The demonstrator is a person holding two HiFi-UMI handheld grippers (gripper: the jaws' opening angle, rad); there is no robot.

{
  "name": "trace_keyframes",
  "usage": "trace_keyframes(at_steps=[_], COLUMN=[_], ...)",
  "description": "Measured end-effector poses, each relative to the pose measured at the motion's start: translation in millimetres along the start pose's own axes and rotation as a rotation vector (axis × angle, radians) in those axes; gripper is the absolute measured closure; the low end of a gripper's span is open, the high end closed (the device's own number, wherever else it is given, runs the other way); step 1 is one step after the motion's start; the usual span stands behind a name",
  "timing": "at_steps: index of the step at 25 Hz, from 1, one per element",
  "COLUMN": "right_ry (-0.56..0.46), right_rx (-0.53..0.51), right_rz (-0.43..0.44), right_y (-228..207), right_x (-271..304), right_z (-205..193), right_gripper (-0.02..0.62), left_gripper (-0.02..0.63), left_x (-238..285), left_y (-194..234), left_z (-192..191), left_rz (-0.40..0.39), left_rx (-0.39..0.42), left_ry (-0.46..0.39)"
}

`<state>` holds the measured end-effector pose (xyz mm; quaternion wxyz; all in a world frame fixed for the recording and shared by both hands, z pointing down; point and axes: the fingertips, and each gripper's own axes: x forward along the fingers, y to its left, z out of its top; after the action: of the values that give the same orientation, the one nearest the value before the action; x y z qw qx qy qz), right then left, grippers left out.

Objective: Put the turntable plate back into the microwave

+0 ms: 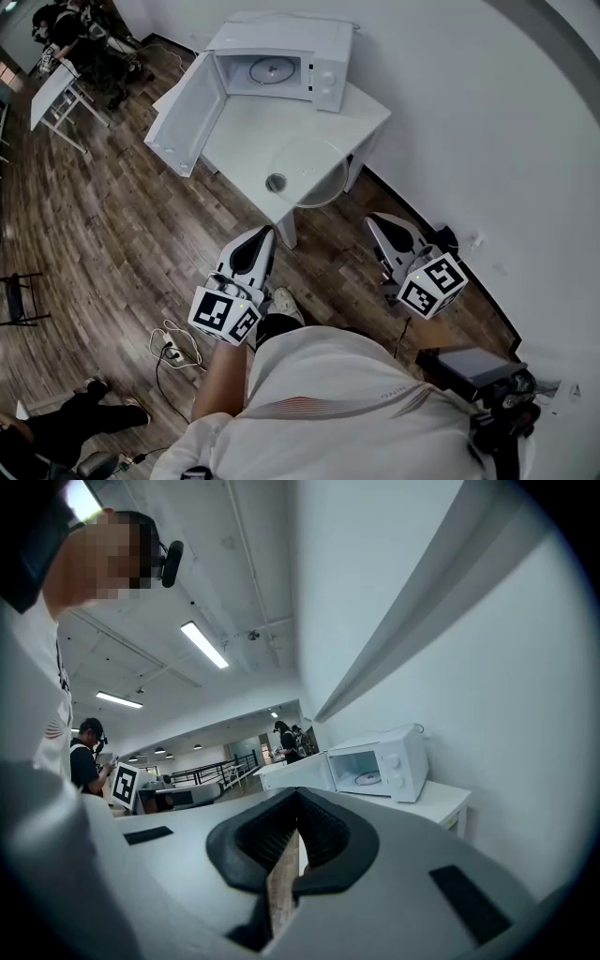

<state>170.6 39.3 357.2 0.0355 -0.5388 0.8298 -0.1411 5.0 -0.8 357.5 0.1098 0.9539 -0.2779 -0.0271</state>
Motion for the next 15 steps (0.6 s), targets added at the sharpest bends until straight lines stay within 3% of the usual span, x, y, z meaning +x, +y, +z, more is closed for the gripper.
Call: trace_keyframes(at_steps=[9,15], right_ry=[-0.018,-0.003], right_rx=[0.051,0.117], right_rz=[-0.059,-0.081], right_y=[-11.6,-38.4], right_x=[74.0,96.7], right_z=[2.7,-9.5], right_gripper=[0.592,0.592], left_gripper=[0.595,0.595], left_x=[31.6,55.6], left_y=[82.8,103.5], left_z=[3.8,-3.2], left_rz=[-0.075,-0.085], left_rx=[-0.021,-0.044], left_ry=[0.048,0.066])
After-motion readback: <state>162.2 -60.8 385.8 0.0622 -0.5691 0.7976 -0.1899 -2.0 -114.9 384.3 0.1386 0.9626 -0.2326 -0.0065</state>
